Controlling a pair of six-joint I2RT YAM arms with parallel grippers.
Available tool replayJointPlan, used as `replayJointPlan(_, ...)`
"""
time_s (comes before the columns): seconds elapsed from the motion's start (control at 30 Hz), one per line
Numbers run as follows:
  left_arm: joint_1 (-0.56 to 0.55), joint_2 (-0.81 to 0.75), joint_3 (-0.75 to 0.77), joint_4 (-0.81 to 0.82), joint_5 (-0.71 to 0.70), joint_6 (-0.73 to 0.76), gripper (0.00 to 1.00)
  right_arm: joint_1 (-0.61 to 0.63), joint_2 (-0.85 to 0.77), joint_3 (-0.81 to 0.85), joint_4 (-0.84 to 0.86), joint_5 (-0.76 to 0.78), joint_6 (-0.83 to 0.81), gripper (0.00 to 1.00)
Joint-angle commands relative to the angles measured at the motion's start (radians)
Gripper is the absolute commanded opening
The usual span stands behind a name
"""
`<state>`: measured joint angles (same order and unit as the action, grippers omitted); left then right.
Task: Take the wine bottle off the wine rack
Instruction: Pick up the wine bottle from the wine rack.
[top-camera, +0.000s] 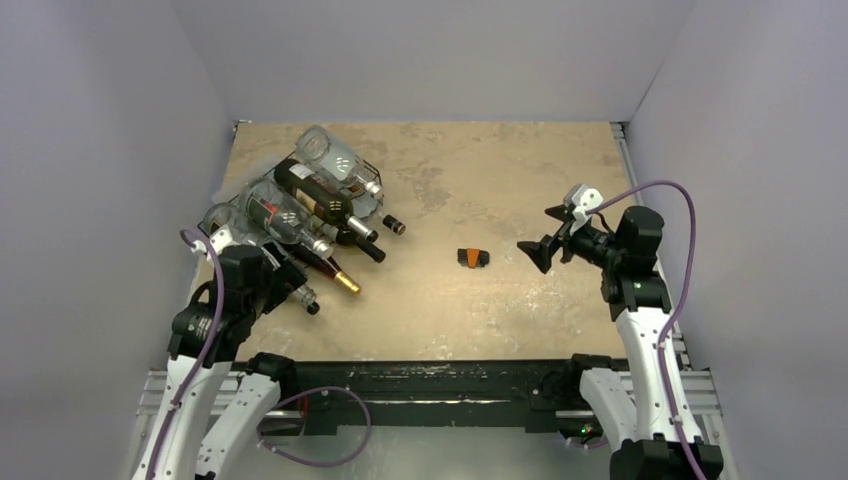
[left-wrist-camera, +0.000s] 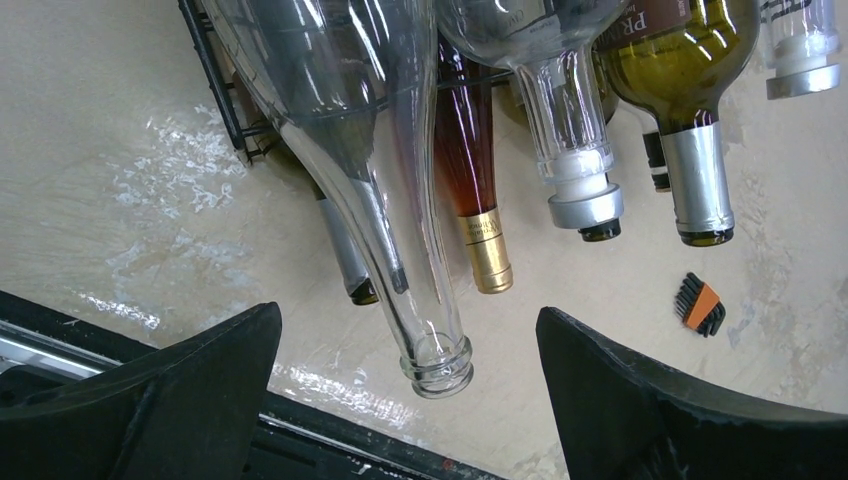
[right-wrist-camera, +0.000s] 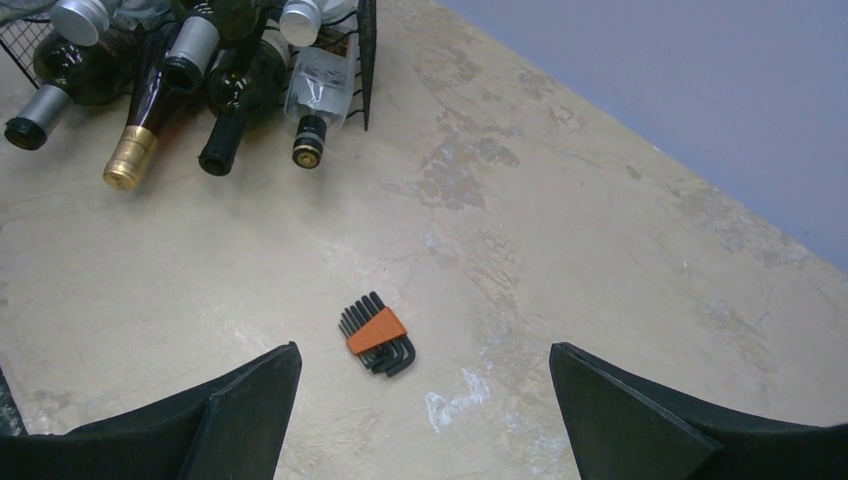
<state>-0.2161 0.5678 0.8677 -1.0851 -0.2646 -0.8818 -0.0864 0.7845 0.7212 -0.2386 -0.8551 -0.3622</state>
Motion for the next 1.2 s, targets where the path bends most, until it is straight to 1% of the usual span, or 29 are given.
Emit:
replayJointPlan(0.0,0.004,0.028,-0.006,0.048,-0.043,-0.037,1.00,-0.006,0.008,-0.007,0.032,-0.003,-0.016,0.99)
replayJointPlan(0.07,0.004,0.032,-0.014,0.064,-0.047,-0.046,0.99,-0.006,0.008,-0.008,0.033,-0.010,-0.016,0.99)
replayJointPlan(0.17,0.003,0.033,-0.036,0.098,-0.053,-0.061,0.95,-0.006,0.004,-0.009,0.032,-0.016,-0.017,0.99)
replayJointPlan(0.3,-0.004,0.056,-0.054,0.130,-0.059,-0.081,0.94,-0.006,-0.004,-0.010,0.032,-0.014,-0.021,0.99)
replayJointPlan(0.4,-0.014,0.085,-0.061,0.140,-0.086,-0.096,0.94,-0.006,-0.005,-0.009,0.031,-0.016,-0.020,0.99)
replayJointPlan(0.67,-0.033,0.138,-0.124,0.223,-0.155,-0.126,0.87,-0.006,-0.008,-0.016,0.035,-0.039,-0.025,0.99)
replayJointPlan(1.17,-0.061,0.237,-0.168,0.288,-0.273,-0.168,0.67,-0.006,-0.007,-0.029,0.041,-0.048,-0.033,0.99)
